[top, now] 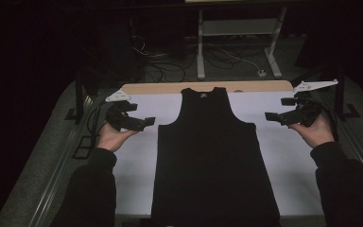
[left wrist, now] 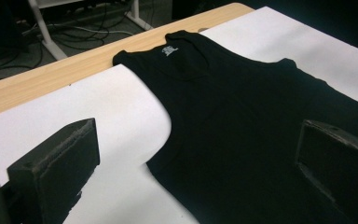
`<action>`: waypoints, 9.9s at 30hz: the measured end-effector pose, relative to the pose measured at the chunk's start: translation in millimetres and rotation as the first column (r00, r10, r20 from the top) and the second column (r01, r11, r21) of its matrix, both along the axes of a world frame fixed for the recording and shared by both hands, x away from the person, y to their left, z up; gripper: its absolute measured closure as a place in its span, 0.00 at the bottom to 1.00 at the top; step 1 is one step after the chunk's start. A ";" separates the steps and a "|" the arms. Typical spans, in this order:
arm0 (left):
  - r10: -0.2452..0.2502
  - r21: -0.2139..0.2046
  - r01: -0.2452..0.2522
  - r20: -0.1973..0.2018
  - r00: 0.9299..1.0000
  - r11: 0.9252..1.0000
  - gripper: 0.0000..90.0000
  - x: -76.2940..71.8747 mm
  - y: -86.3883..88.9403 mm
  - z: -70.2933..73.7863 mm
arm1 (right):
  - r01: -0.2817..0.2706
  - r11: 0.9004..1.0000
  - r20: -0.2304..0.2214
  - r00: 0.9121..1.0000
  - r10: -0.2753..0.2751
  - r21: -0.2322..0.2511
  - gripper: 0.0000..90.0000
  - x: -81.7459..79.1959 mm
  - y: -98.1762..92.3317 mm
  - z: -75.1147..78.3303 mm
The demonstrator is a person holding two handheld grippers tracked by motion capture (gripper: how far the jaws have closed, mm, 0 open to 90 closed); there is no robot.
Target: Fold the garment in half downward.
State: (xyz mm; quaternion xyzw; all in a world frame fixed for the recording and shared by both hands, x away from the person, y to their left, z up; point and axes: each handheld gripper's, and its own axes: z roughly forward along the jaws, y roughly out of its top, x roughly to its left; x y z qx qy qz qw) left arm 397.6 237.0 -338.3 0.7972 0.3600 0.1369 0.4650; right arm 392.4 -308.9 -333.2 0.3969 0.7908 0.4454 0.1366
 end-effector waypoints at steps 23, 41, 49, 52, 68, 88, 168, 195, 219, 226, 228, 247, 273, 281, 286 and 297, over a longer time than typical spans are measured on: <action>0.030 -0.018 -0.031 -0.074 0.997 0.999 0.00 31.3 0.2 -26.7 | 0.068 0.997 -0.089 0.994 -0.065 0.037 0.00 34.7 -16.2 -31.8; 0.026 -0.048 -0.032 -0.130 0.991 0.998 0.00 46.2 -3.4 -53.2 | 0.101 0.995 -0.180 0.979 -0.099 0.006 0.00 56.4 -16.4 -63.7; 0.027 -0.004 -0.028 -0.184 0.982 1.000 0.00 52.5 -8.0 -73.2 | 0.102 0.995 -0.225 0.969 -0.103 -0.018 0.00 63.9 -12.7 -80.0; 0.032 0.004 -0.032 -0.193 0.981 0.999 0.00 54.5 -7.2 -76.4 | 0.103 0.994 -0.236 0.966 -0.106 -0.028 0.00 65.5 -10.2 -84.7; 0.069 0.021 -0.065 -0.241 0.968 0.998 0.00 64.6 -5.8 -95.0 | 0.067 0.997 -0.259 0.963 -0.078 -0.050 0.00 67.7 5.7 -98.0; 0.041 0.057 -0.027 -0.264 0.964 0.998 0.31 65.4 -16.4 -105.0 | 0.050 0.997 -0.291 0.954 -0.064 -0.057 0.30 67.9 22.6 -107.1; 0.112 -0.168 -0.145 -0.189 0.975 0.975 0.97 16.9 -9.1 -75.2 | 0.129 0.974 -0.247 0.966 -0.082 0.184 0.93 20.8 7.8 -88.4; 0.082 -0.234 -0.147 -0.266 0.960 0.961 0.97 -24.9 -3.0 -81.0 | 0.125 0.968 -0.259 0.964 -0.066 0.218 0.93 -18.0 2.8 -79.8; 0.021 -0.212 -0.092 -0.313 0.950 0.973 0.97 -49.3 -3.0 -80.1 | 0.095 0.980 -0.313 0.949 -0.036 0.174 0.92 -46.5 4.6 -84.0; -0.001 -0.195 -0.066 -0.327 0.945 0.979 0.97 -56.2 -1.5 -81.3 | 0.086 0.983 -0.332 0.943 -0.028 0.163 0.92 -55.0 3.8 -85.3; -0.003 -0.193 -0.064 -0.329 0.944 0.979 0.97 -57.9 -0.9 -81.3 | 0.087 0.983 -0.337 0.941 -0.028 0.161 0.92 -56.9 3.1 -86.0; -0.033 -0.137 -0.019 -0.369 0.929 0.990 0.97 -70.5 -1.9 -86.7 | 0.075 0.988 -0.370 0.929 -0.021 0.132 0.92 -76.2 3.9 -90.7; -0.036 -0.084 0.002 -0.414 0.910 0.997 0.97 -74.4 -4.5 -93.8 | 0.073 0.993 -0.431 0.902 -0.025 0.096 0.92 -84.8 4.3 -99.9; -0.032 -0.071 0.001 -0.433 0.901 0.997 0.97 -73.9 -5.0 -95.9 | 0.064 0.994 -0.456 0.890 -0.016 0.091 0.92 -86.6 5.3 -102.6; -0.031 -0.063 0.003 -0.456 0.889 0.998 0.97 -73.0 -6.3 -99.1 | 0.066 0.994 -0.466 0.885 -0.020 0.084 0.92 -87.4 6.0 -103.6; -0.037 -0.071 0.003 -0.485 0.874 0.997 0.97 -74.4 -4.9 -101.4 | 0.064 0.994 -0.467 0.884 -0.016 0.087 0.92 -90.4 5.3 -104.8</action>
